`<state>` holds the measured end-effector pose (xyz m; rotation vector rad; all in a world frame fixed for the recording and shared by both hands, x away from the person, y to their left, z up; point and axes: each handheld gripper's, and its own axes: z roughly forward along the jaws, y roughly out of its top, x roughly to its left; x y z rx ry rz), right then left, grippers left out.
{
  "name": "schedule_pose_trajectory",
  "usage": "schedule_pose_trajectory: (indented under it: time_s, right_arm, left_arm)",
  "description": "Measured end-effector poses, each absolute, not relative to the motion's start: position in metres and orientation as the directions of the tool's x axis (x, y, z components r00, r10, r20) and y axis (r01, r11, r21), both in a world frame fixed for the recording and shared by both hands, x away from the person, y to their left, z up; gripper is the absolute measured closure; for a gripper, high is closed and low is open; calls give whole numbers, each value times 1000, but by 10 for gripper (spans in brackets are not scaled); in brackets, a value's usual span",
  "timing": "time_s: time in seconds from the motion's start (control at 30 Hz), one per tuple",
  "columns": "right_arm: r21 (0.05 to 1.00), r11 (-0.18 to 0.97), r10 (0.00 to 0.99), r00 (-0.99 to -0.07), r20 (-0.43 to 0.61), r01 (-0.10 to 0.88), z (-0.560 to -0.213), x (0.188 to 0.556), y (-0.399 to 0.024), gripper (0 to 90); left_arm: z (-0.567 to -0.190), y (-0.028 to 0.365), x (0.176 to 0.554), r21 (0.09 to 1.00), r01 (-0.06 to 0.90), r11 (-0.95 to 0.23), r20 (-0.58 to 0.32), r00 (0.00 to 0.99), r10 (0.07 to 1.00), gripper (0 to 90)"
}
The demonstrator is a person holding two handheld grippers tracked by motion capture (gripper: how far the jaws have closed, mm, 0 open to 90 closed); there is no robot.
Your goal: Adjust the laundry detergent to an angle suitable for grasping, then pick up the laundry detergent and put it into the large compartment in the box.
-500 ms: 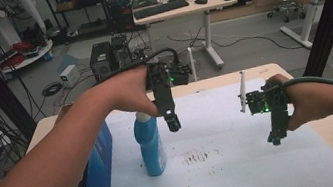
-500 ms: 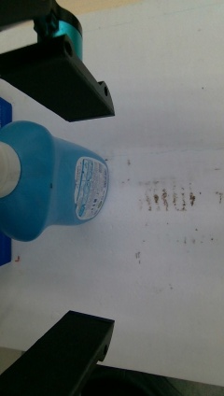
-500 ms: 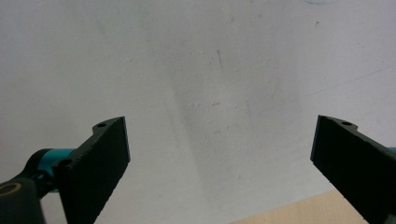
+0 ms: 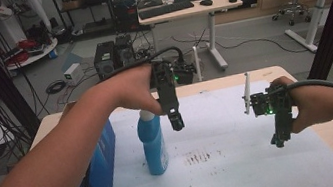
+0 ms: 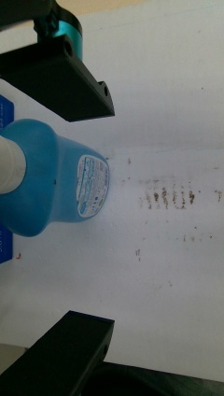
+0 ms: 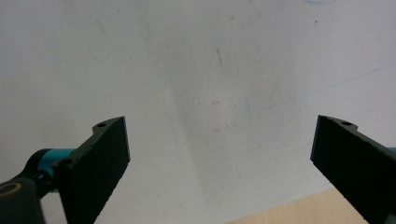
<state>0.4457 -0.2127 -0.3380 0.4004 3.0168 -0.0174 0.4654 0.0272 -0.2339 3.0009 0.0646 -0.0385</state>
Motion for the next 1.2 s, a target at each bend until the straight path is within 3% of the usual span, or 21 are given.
schedule_pose_trajectory:
  time_s: [1.0,1.2]
  right_arm:
    - [5,969,244,-964,-108,245,-339,447,-213,36]
    - [-2,972,234,-966,-109,236,-340,448,-211,36]
  left_arm:
    - [-230,22,462,127,44,-991,-11,999,43,17]
    - [-225,19,460,134,86,-987,4,996,87,17]
